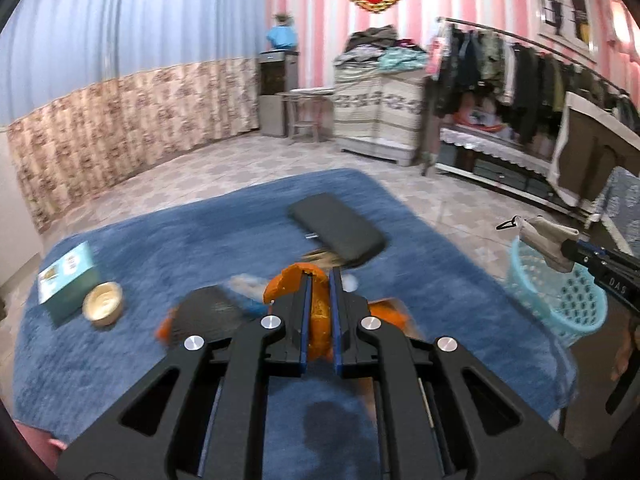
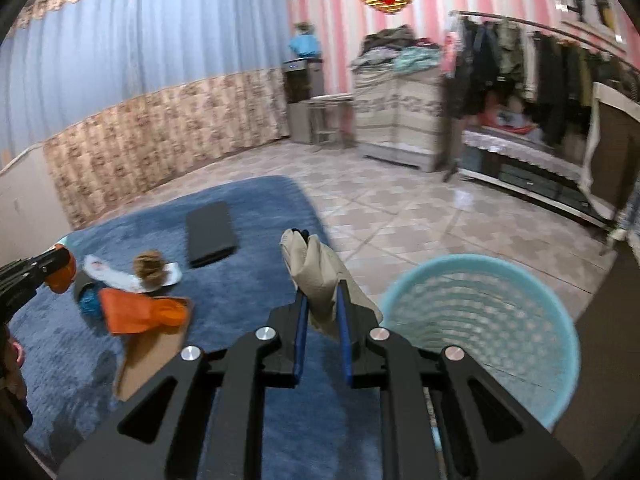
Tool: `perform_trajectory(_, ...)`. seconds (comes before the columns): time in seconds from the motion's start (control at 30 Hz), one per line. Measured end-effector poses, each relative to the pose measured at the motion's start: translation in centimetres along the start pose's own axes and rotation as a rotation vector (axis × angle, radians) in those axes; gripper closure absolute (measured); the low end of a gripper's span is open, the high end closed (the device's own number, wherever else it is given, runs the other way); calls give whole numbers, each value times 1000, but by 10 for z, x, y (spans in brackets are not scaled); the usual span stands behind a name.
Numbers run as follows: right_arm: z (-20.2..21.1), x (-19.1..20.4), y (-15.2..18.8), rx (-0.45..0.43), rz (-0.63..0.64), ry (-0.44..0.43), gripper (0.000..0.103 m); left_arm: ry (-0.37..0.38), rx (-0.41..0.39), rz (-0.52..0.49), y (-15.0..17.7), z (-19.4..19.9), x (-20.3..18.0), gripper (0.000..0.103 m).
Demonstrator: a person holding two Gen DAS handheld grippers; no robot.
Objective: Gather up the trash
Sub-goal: 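Carry both items to the blue basket while the left gripper releases the orange peel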
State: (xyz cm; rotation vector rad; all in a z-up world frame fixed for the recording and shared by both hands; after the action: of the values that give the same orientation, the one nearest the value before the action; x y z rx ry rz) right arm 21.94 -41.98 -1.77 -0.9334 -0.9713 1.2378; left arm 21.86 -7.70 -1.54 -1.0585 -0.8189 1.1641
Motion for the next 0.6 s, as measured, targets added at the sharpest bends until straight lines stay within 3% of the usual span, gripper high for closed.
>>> perform_trajectory(0.17, 9, -57, 0, 6, -37, 133, 89, 99, -12, -21, -10, -19, -60, 96)
perform_trajectory(0.6, 10, -151, 13, 36, -144, 291, 89, 298, 25, -57, -10, -69, -198, 96)
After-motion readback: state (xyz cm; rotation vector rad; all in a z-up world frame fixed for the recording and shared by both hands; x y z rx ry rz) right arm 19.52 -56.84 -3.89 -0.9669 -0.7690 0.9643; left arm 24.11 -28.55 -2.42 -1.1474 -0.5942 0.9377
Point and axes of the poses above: each gripper's, at about its wrist camera, not at the fingertips, and z roughly against the way its jaws point, x to its left, y to its underside, the point moved 1 cm from there along -z, roughly the way its jaws point, and after that the axes turned 14 degrees about -x, right-handed, at the moved point
